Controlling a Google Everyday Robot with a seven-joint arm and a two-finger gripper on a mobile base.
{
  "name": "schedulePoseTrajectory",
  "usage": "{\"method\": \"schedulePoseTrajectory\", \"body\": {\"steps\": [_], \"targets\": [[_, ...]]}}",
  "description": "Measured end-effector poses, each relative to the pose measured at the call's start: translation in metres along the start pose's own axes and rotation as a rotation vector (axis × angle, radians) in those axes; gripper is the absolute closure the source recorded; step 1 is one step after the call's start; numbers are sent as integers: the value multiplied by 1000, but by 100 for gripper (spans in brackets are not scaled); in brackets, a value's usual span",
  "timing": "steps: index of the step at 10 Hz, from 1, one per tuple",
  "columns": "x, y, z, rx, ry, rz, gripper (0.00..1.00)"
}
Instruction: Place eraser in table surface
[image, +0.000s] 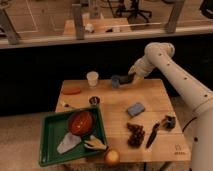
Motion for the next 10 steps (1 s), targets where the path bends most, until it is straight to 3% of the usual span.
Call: {"method": "schedulePoseTrajectory", "body": {"steps": [3,7,10], "targets": [[-5,7,30,-43,11,-20,100],[-9,39,111,-163,19,-58,98],[-11,56,144,-213,10,-100,72]]}}
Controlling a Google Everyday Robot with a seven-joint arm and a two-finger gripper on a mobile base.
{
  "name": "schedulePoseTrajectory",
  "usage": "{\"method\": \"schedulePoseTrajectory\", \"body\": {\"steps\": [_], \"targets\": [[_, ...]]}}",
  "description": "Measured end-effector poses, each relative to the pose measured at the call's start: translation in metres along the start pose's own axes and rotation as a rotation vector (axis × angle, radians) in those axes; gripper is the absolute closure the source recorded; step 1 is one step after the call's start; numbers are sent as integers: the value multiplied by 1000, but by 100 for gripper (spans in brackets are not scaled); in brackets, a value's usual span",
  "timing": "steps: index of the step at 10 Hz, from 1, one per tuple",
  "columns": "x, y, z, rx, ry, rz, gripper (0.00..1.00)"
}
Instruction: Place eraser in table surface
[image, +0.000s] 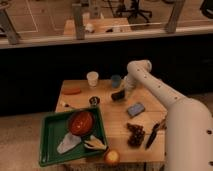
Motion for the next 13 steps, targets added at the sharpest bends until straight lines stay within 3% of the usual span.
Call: {"method": "schedulePoseTrajectory", "body": {"steps": [2,4,10,12,13], "targets": [[-11,-2,4,-27,-6,-44,49],[-13,1,6,-43,-12,-52,37],[-24,3,29,-73,-34,-33,37],[-20,0,16,-43,-59,14,37],[-17,-4,2,-21,-96,52,37]]}}
